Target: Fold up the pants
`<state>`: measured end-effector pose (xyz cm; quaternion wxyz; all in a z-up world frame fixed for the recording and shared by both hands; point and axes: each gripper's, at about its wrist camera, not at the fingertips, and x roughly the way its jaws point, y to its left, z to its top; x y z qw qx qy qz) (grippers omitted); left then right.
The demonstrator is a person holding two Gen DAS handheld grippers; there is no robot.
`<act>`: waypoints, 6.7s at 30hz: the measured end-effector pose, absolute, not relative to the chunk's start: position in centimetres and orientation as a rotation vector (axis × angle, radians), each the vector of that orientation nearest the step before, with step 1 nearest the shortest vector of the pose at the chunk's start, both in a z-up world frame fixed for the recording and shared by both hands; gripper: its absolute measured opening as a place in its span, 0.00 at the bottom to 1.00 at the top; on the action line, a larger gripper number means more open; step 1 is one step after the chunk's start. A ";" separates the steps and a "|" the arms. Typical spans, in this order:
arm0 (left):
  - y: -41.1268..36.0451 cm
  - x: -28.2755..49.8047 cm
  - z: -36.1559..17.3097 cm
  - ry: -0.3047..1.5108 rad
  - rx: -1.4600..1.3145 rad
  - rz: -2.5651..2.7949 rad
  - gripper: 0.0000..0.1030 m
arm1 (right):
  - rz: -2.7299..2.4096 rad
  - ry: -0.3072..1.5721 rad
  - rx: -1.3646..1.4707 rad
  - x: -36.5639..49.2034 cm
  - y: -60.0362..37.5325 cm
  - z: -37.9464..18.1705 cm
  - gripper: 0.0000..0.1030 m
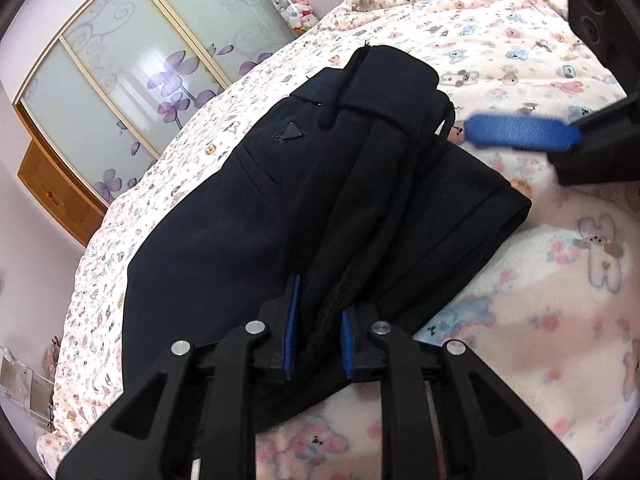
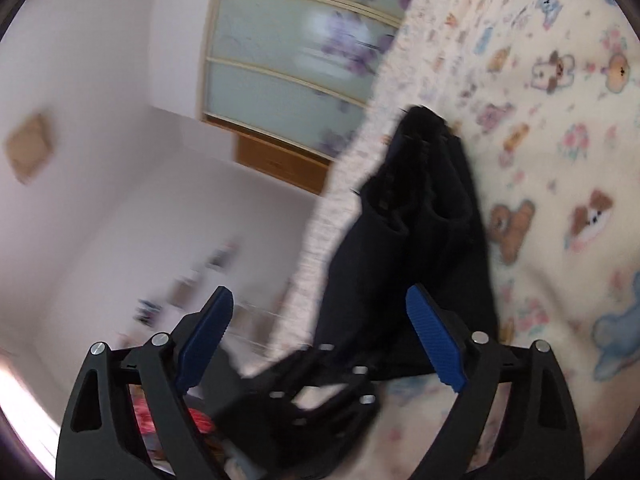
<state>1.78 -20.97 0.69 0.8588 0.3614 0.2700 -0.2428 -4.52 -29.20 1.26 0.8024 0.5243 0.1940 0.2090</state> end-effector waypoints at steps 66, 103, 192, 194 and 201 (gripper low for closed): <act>-1.5 12.4 3.8 0.819 -0.374 -0.443 0.98 | 0.180 0.680 0.969 7.1 -27.6 6.4 0.83; -1.2 9.2 2.2 0.728 -0.381 -0.566 0.98 | 0.412 0.524 0.822 -2.7 -25.4 7.0 0.96; -0.8 23.1 0.2 1.287 -0.510 -0.694 0.53 | 0.479 0.744 0.854 6.3 -34.1 -0.6 0.48; -0.7 22.7 0.4 1.279 -0.492 -0.683 0.41 | 0.482 0.733 0.866 5.9 -34.1 -0.5 0.42; -1.3 20.8 3.3 1.173 -0.397 -0.684 0.16 | 0.480 0.692 0.889 5.1 -33.5 1.1 0.31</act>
